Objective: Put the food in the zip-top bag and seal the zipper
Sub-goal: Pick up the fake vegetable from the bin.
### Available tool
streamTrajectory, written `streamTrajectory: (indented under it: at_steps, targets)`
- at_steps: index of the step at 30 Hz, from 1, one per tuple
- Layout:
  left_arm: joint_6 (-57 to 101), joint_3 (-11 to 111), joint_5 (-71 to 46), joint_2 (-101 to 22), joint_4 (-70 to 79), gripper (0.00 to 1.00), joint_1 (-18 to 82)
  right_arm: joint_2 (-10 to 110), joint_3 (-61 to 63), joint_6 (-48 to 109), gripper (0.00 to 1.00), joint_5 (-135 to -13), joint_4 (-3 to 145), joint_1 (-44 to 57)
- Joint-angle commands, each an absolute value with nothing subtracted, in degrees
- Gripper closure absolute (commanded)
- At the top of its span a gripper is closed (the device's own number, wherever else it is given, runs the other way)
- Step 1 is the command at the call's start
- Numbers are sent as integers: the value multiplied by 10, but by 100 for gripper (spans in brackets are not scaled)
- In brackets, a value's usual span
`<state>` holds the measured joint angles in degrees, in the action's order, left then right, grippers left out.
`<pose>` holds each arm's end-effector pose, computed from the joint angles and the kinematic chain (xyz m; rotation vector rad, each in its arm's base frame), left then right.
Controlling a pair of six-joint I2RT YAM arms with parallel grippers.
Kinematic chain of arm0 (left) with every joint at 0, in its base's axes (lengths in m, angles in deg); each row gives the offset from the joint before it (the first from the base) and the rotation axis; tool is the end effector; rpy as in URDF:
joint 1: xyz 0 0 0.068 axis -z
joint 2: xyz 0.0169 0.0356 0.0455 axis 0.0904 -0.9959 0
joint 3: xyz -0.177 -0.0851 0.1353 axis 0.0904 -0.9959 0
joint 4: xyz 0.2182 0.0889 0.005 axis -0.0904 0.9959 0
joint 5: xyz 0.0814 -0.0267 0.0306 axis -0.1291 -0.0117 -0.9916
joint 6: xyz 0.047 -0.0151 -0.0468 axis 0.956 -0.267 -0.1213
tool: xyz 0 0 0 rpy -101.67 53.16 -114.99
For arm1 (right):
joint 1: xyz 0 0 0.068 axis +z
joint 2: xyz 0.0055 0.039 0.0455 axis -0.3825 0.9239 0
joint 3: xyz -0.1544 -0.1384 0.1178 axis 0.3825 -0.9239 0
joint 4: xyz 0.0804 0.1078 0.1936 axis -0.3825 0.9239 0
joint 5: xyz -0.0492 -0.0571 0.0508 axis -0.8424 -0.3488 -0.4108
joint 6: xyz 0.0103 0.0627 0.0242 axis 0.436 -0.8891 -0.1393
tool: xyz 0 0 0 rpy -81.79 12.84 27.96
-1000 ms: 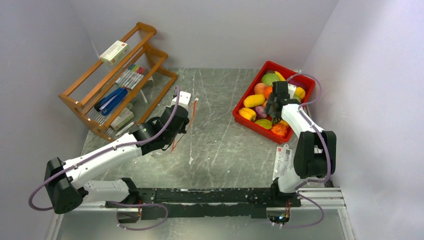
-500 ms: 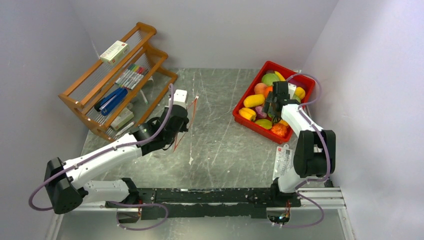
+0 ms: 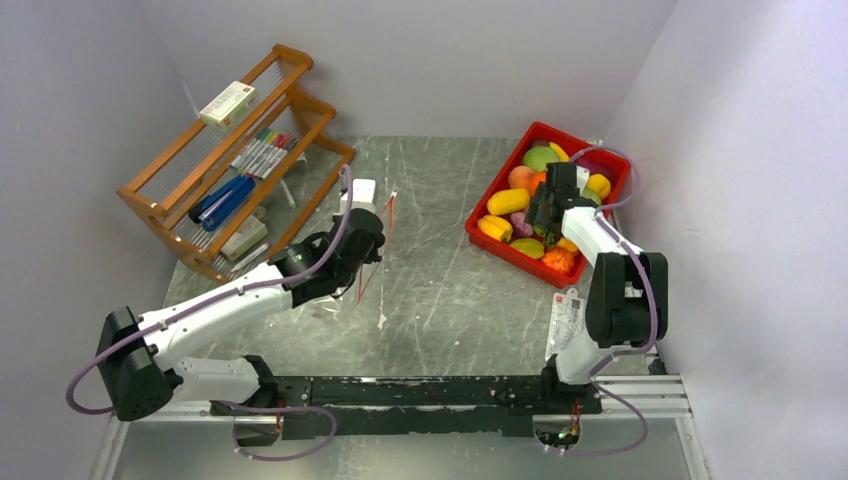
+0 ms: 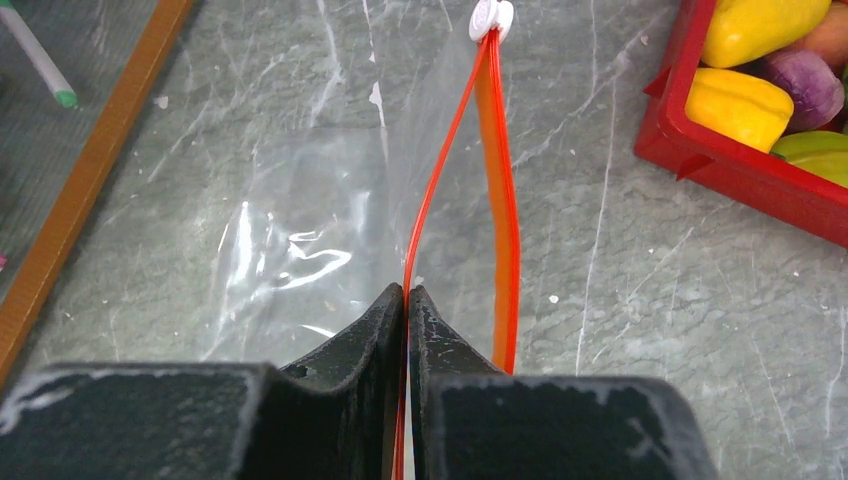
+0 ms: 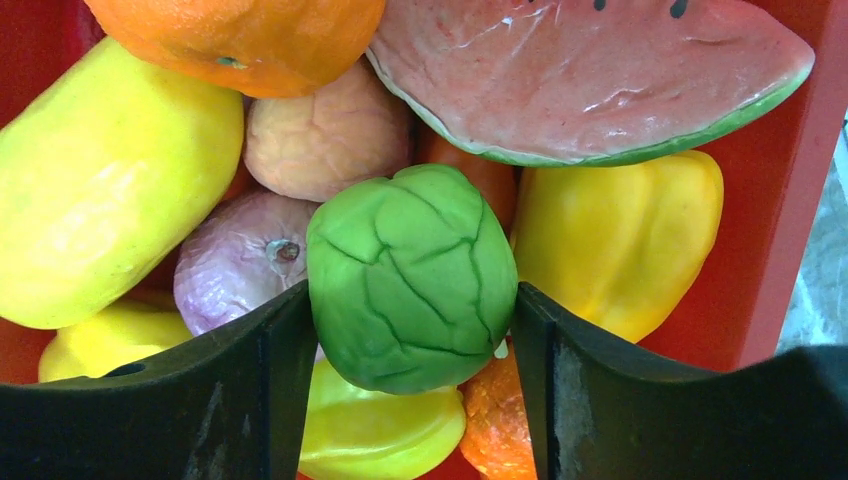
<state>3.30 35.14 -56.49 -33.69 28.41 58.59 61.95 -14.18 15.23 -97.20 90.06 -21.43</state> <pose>0.1836 -0.1935 0.2720 0.0666 2.0528 -0.2245 0.3258 -0.0090 0.1762 0.5632 2.3702 -0.1650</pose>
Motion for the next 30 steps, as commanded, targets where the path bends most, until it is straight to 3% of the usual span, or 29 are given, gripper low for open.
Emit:
streamTrajectory:
  at_steps: [1, 11, 30]
  targets:
    - [17, 375, -577, -340, 278, 93, 585, 593, -151, 155, 38, -969, 889, -220]
    - [6, 374, -575, -338, 276, 93, 584, 555, -152, 150, 49, -925, 906, -212]
    - [14, 388, -577, -341, 278, 93, 571, 384, -218, 86, 54, -658, 878, -99]
